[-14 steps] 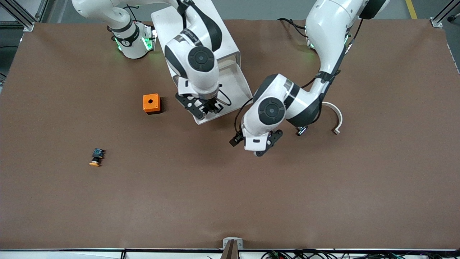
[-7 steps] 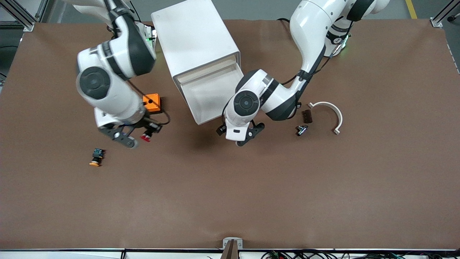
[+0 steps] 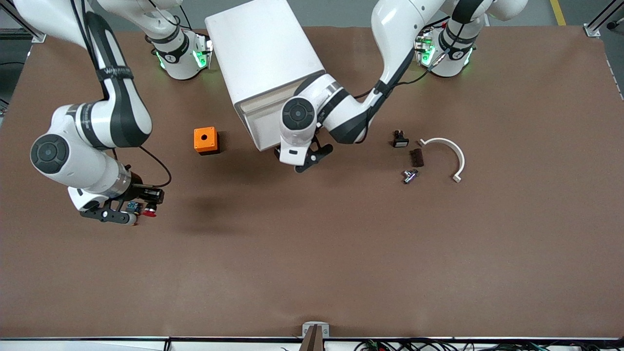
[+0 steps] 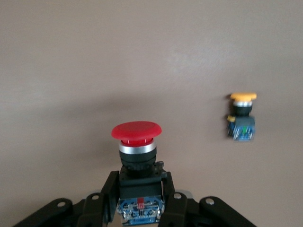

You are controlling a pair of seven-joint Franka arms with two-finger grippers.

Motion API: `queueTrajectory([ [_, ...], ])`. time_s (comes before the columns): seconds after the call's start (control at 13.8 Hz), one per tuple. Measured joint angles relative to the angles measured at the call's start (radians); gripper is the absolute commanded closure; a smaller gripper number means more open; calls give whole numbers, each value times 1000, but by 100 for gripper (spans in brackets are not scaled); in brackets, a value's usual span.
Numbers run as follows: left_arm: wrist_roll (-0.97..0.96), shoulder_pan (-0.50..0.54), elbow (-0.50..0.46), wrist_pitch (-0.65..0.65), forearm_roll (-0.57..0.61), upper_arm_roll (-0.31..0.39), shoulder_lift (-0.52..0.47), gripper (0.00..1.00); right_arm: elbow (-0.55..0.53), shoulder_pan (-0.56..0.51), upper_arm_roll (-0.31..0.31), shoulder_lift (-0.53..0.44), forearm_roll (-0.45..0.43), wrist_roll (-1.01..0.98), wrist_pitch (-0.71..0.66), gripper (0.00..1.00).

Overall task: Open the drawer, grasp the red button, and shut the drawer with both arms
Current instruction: 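Carry the button with the right gripper while the left gripper shuts the drawer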

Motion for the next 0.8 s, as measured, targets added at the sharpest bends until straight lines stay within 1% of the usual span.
queueTrajectory([
  [0.07,-20,-10,-5,0,0,-12,0,0,-47,-18,0,19,0,-39,79,100],
  [0.14,-39,-14,-10,-1,0,-30,0,0,-77,-30,0,39,0,-59,129,100],
  [0.43,-128,-17,-20,-1,0,-101,0,0,-96,-55,1,119,-1,-75,199,100],
  [0.65,-154,-15,-20,-1,0,-109,0,0,-96,-73,1,158,-1,-76,227,100],
  [0.8,-171,-7,-19,-5,8,-94,-1,0,-95,-83,1,175,-1,-76,235,100],
])
